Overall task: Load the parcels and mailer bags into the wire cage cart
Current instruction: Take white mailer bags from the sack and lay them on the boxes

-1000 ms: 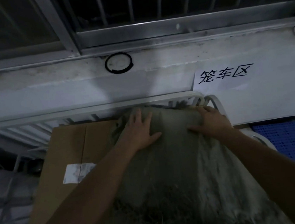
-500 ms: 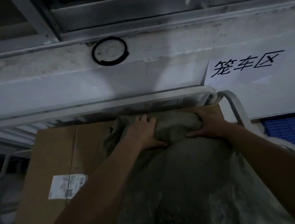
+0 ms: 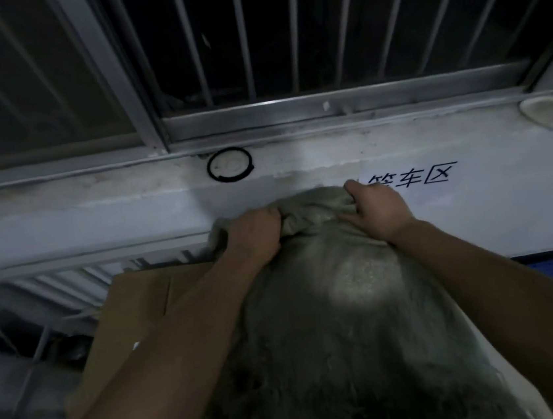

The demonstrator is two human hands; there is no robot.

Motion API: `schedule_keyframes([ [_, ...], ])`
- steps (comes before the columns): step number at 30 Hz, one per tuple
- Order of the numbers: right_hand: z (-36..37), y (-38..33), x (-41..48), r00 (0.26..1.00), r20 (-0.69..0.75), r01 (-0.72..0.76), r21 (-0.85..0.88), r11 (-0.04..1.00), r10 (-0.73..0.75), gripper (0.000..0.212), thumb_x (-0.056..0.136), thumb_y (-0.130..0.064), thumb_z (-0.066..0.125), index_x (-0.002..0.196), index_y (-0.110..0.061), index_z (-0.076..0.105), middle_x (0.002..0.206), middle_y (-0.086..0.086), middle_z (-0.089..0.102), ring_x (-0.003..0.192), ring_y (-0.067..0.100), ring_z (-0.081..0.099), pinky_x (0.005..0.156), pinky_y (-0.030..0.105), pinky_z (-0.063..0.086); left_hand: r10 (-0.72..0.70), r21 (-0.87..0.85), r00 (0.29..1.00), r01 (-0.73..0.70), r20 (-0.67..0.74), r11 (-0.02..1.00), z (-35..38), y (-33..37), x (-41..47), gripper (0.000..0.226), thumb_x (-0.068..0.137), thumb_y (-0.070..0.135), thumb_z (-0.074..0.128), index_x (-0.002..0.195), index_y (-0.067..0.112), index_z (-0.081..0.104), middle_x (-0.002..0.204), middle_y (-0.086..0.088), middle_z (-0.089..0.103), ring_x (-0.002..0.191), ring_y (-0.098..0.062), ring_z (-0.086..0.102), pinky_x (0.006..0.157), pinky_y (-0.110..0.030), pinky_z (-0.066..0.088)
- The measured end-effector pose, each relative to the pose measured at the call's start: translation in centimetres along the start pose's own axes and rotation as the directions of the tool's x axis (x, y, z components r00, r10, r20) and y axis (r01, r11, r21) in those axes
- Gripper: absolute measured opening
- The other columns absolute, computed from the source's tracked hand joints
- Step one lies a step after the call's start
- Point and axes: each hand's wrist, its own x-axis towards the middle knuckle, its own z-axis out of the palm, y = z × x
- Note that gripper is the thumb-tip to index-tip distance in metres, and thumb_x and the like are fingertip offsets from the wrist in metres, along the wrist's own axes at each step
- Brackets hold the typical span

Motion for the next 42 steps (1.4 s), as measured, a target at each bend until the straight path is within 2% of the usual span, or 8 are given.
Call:
schedule_keyframes([
  [6, -5.2, -3.5, -5.0, 0.869, -0.397, 0.216, -0.234, 0.948, -0.296, 0.024, 0.077, -0.030, 0.063, 0.087, -0.010, 0.056, 0.071, 0.011, 0.061, 0.058, 0.030, 0.060, 0.048, 0.031, 0.044, 0.137, 0.103, 0.885, -0.102, -0.444, 0.989, -1.8, -1.1, -5.3, 0.033, 0.082, 0.012, 0.063, 0.111, -0.003, 0.065, 0.140, -0.025, 0.051, 0.135, -0.047, 0.040, 0.097, -0.056, 0.048],
  [8, -4.5, -4.3, -7.5, 0.866, -0.397, 0.222, -0.238, 0.945, -0.304, 0.032, 0.066, -0.017, 0.076, 0.092, -0.010, 0.059, 0.077, 0.012, 0.063, 0.064, 0.030, 0.062, 0.051, 0.032, 0.047, 0.232, 0.151, 0.908, -0.190, -0.348, 0.970, 0.5, -1.1, -6.6, 0.039, 0.088, 0.012, 0.056, 0.120, -0.008, 0.060, 0.149, -0.031, 0.038, 0.144, -0.052, 0.023, 0.105, -0.062, 0.041],
  [15, 5.4, -4.8, -18.7, 0.960, -0.060, 0.258, -0.181, 0.949, -0.273, 0.039, 0.073, -0.029, 0.052, 0.109, -0.014, 0.054, 0.083, 0.010, 0.069, 0.068, 0.029, 0.069, 0.056, 0.031, 0.056, 0.228, 0.038, 0.948, -0.242, 0.221, 0.970, 8.2, 2.9, -14.9, 0.059, 0.102, 0.018, 0.049, 0.154, 0.002, 0.027, 0.163, -0.012, -0.023, 0.152, -0.037, -0.001, 0.106, -0.055, 0.043],
  [24, 5.1, -6.8, -21.7, 0.902, 0.431, -0.055, 0.104, 0.993, 0.005, 0.116, 0.051, -0.108, 0.023, 0.131, -0.028, 0.050, 0.123, -0.008, 0.058, 0.112, 0.017, 0.058, 0.098, 0.036, 0.045, 0.186, -0.239, 0.945, -0.121, 0.268, 0.963, 9.7, 3.0, -17.0, 0.116, 0.073, 0.078, 0.063, 0.153, 0.008, 0.017, 0.154, -0.012, 0.031, 0.136, -0.030, 0.038, 0.109, -0.040, 0.038],
  [27, 3.9, -6.2, -20.0, 0.906, 0.378, -0.303, 0.267, 0.915, 0.189, 0.108, 0.052, -0.109, 0.017, 0.116, -0.031, 0.056, 0.116, -0.007, 0.058, 0.108, 0.014, 0.058, 0.096, 0.038, 0.048, 0.112, -0.244, 0.972, -0.060, 0.208, 0.968, 7.2, 2.8, -14.9, 0.121, 0.069, 0.081, 0.064, 0.154, 0.013, 0.011, 0.152, -0.013, 0.030, 0.135, -0.031, 0.036, 0.110, -0.041, 0.035],
  [30, 5.2, -4.7, -18.4, 0.866, 0.430, -0.296, 0.031, 0.955, 0.254, 0.135, 0.045, -0.109, 0.032, 0.156, -0.038, 0.003, 0.163, 0.001, 0.001, 0.152, 0.027, 0.006, 0.115, 0.059, 0.020, 0.126, -0.121, 0.964, -0.099, 0.235, 0.988, 7.6, 2.7, -11.7, 0.141, 0.058, 0.084, 0.070, 0.157, 0.027, -0.012, 0.163, -0.015, -0.019, 0.149, -0.043, -0.005, 0.118, -0.061, 0.011],
  [34, 9.0, -2.5, -17.0, 0.771, 0.554, -0.417, 0.069, 0.906, 0.313, 0.150, 0.032, -0.105, 0.053, 0.135, -0.051, -0.043, 0.155, 0.007, -0.043, 0.144, 0.040, -0.032, 0.116, 0.069, 0.006, 0.167, -0.104, 0.925, -0.140, 0.341, 0.985, 9.8, 2.2, -8.2, 0.150, 0.051, 0.082, 0.075, 0.151, 0.036, -0.027, 0.156, -0.012, -0.039, 0.146, -0.046, -0.023, 0.113, -0.073, 0.001],
  [42, 13.4, -0.2, -14.7, 0.888, 0.379, -0.278, -0.011, 0.961, 0.261, 0.109, 0.065, -0.097, 0.040, 0.156, -0.043, 0.016, 0.148, 0.008, 0.036, 0.131, 0.034, 0.039, 0.108, 0.046, 0.032, 0.094, -0.260, 0.907, 0.017, 0.411, 0.965, 15.0, 1.2, -5.4, 0.128, 0.068, 0.092, 0.048, 0.153, 0.031, -0.025, 0.165, -0.011, -0.013, 0.150, -0.039, 0.003, 0.118, -0.060, 0.016],
])
